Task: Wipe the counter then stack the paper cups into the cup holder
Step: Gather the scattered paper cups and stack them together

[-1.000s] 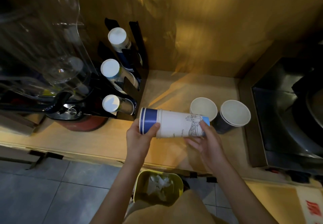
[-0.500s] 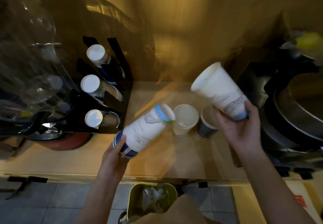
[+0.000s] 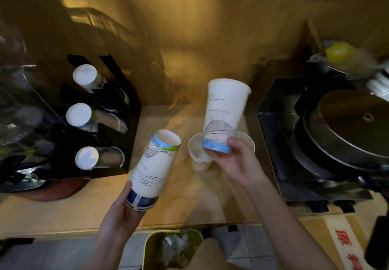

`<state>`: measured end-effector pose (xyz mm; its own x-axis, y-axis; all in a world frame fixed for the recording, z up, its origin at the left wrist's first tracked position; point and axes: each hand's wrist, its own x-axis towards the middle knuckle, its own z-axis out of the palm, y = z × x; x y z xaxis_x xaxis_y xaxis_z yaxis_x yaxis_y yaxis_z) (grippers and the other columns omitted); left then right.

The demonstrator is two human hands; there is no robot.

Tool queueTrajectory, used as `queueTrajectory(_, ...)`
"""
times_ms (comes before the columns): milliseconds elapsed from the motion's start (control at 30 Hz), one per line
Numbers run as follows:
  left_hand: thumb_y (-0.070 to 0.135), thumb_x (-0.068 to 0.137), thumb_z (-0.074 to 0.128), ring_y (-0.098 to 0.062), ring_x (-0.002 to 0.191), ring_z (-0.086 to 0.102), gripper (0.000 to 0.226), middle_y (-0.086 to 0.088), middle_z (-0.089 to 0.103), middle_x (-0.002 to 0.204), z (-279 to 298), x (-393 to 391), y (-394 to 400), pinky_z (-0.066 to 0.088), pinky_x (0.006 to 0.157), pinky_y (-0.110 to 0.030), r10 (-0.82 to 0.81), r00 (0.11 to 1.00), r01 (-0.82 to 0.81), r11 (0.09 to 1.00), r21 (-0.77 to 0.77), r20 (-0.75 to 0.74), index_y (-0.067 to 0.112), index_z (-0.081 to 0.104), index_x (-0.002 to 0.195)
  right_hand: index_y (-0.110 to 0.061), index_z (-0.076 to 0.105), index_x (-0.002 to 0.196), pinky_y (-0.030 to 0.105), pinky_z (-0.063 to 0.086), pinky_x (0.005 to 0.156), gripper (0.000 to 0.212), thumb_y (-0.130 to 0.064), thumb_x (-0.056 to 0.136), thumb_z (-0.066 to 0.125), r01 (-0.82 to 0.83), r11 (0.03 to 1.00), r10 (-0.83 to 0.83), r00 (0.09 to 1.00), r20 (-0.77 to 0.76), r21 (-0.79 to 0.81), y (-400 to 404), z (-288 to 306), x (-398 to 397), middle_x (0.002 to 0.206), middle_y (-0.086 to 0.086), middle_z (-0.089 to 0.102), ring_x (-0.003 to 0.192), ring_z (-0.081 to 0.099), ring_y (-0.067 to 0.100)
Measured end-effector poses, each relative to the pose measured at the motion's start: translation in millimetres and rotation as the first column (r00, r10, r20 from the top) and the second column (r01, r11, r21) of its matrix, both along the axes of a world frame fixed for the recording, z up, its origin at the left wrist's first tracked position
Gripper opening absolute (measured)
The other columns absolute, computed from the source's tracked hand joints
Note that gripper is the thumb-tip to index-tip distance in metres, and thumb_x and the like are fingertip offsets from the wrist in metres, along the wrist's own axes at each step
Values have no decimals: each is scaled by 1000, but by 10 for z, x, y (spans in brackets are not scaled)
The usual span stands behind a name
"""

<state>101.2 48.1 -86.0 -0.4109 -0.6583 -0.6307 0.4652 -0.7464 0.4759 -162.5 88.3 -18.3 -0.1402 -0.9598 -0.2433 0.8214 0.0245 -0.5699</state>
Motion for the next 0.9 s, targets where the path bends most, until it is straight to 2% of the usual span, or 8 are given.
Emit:
queueTrajectory(67, 31, 11, 95, -29, 85, 71, 87, -13, 68, 110, -6, 2, 19, 59, 66, -44, 11, 1000, -11, 1000, -2, -5, 10, 73, 92, -1, 59, 110, 33, 57, 83, 75, -10, 40, 84, 25, 998, 2, 921, -389, 66, -23, 24, -45, 100, 10, 72, 96, 68, 24)
queueTrajectory(200, 31, 9, 95, -29, 81, 72, 109, -12, 75, 96, -6, 0, 49, 60, 64, -41, 8, 1000, -8, 1000, -15, -16, 10, 60, 111, -10, 49, 119, 11, 51, 71, 73, -11, 56, 85, 146, 978, 67, 471, -880, 152, -125, 3, -75, 101, -9, 64, 95, 62, 6)
queueTrajectory(233, 31, 8, 95, -29, 80, 72, 109, -13, 75, 94, 2, -2, 50, 61, 63, -41, 4, 1000, -5, 1000, -18, -19, 10, 60, 109, -11, 49, 118, 13, 51, 75, 77, -22, 52, 88, 177, 975, 74, 319, -945, 136, -164, -54, -82, 103, -7, 63, 98, 61, 10)
queueTrajectory(300, 29, 7, 94, -30, 79, 72, 107, -14, 75, 93, 14, 3, 48, 61, 62, -41, 2, 1000, -3, 1000, -19, -25, 11, 61, 107, -8, 50, 117, 36, 46, 95, 85, -37, 46, 86, 209, 971, 111, 36, -993, 116, -226, -193, -103, 111, 5, 63, 108, 56, 24)
queueTrajectory(367, 28, 7, 94, -31, 80, 72, 109, -15, 73, 100, 18, 17, 45, 60, 64, -43, 20, 999, -20, 1000, -15, -25, 10, 60, 109, -3, 50, 118, 49, 24, 112, 85, -38, 50, 86, 222, 965, 165, -123, -979, 135, -250, -280, -118, 117, 11, 62, 117, 50, 28)
queueTrajectory(500, 28, 10, 95, -32, 82, 72, 116, -17, 66, 111, 11, 37, 41, 60, 64, -43, 39, 999, -39, 999, -3, -13, 9, 57, 117, -8, 45, 121, 44, 2, 118, 84, -42, 54, 83, 202, 959, 243, -213, -946, 201, -253, -276, -102, 119, 4, 61, 124, 42, 21)
queueTrajectory(633, 26, 11, 95, -32, 94, 67, 119, -17, 64, 116, 24, 10, 48, 60, 63, -43, 44, 999, -43, 999, 23, -24, 10, 55, 122, -16, 42, 119, 45, -1, 119, 83, -46, 53, 82, 171, 954, 281, -231, -932, 245, -271, -269, -113, 119, -2, 61, 123, 44, 17)
queueTrajectory(900, 26, 11, 95, -31, 83, 71, 118, -16, 66, 112, 123, -90, 17, 60, 60, -41, 34, 999, -34, 999, 35, -2, 9, 55, 120, -17, 37, 129, 46, 2, 118, 94, -49, 52, 81, 134, 960, 275, -307, -911, 244, -240, -297, -139, 133, -1, 51, 128, 41, 18)
